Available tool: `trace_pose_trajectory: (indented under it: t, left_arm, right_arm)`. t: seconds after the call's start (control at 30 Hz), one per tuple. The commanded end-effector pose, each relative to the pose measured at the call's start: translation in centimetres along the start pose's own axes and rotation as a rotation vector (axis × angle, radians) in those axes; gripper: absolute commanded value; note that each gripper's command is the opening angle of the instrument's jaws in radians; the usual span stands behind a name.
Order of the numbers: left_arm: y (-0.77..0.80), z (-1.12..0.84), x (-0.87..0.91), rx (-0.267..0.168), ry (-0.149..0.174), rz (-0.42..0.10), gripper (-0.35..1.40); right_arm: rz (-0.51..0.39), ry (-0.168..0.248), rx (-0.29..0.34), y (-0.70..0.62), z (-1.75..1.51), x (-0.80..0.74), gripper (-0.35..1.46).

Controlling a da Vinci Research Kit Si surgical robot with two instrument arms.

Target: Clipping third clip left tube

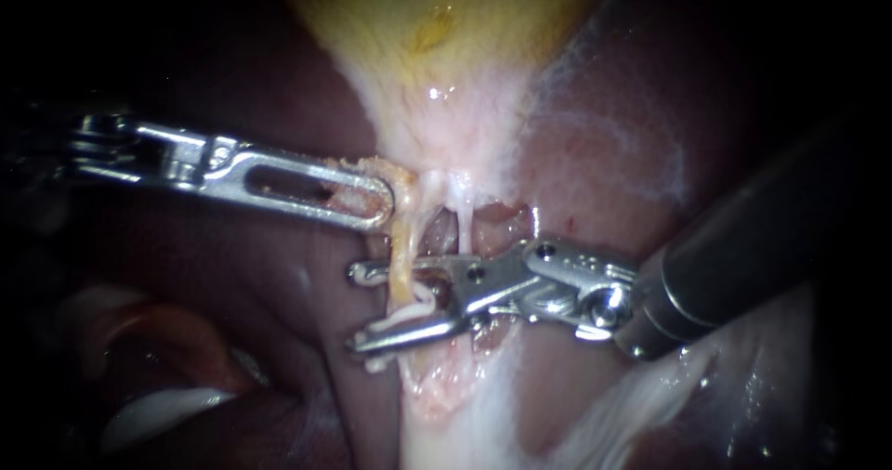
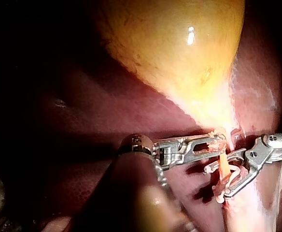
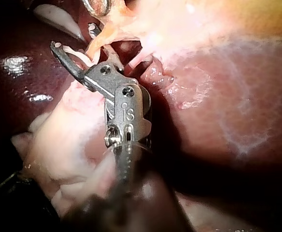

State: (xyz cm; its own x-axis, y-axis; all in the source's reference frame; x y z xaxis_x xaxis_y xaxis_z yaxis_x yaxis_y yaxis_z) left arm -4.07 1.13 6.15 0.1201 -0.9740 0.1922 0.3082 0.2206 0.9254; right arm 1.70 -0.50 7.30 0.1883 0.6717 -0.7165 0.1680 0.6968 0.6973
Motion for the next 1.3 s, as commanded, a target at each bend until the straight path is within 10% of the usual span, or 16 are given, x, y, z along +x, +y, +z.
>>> trace_pose_trajectory:
  t: [0.03,0.6,0.8,1.3]
  left_arm:
    - [0.0,0.0,0.0,0.001,0.0,0.0,-0.35]
    - [0.02,0.0,-0.01,0.001,0.001,0.0,-0.35]
    - [0.05,0.0,-0.01,0.002,0.001,0.001,-0.35]
    - [0.06,0.0,-0.01,0.001,0.001,0.001,-0.35]
  right_arm:
    - [0.001,0.005,0.001,0.01,-0.04,0.03,0.48]
    - [0.042,0.052,0.012,0.07,-0.24,0.23,0.4]
    - [0.106,0.052,0.013,0.03,-0.36,0.2,-0.35]
    - [0.112,0.06,-0.016,0.06,-0.43,0.17,-0.35]
